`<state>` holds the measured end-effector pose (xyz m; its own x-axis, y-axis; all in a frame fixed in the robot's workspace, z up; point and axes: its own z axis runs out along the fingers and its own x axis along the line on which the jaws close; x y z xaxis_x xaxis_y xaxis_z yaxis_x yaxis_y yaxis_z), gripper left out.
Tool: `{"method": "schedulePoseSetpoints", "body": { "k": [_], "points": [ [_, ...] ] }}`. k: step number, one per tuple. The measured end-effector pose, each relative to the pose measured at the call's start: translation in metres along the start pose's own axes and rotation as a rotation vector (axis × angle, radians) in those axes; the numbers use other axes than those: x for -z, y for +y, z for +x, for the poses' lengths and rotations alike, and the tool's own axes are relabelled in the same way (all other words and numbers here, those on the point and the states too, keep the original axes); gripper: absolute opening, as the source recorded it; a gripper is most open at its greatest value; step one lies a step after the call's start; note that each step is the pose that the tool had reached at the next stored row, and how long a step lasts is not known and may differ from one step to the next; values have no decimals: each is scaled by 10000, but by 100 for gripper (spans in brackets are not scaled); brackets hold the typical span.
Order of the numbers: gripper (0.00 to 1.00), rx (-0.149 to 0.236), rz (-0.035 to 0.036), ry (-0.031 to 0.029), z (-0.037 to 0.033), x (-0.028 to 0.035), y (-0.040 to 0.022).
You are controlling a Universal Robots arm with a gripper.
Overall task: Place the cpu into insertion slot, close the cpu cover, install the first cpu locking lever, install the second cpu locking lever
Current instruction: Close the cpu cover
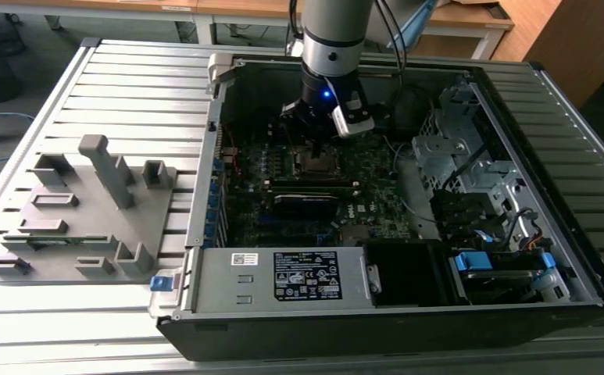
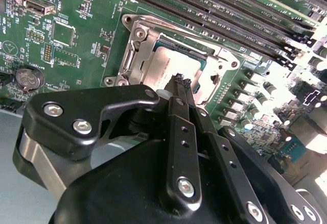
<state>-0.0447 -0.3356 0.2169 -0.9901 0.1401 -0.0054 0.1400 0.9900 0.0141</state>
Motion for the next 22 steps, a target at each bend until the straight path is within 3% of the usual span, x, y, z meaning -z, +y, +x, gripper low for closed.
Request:
{"method": "schedulePoseSetpoints", "body": {
  "k": [22],
  "points": [
    [11,123,0,-3,0,-2,-9]
  ]
}}
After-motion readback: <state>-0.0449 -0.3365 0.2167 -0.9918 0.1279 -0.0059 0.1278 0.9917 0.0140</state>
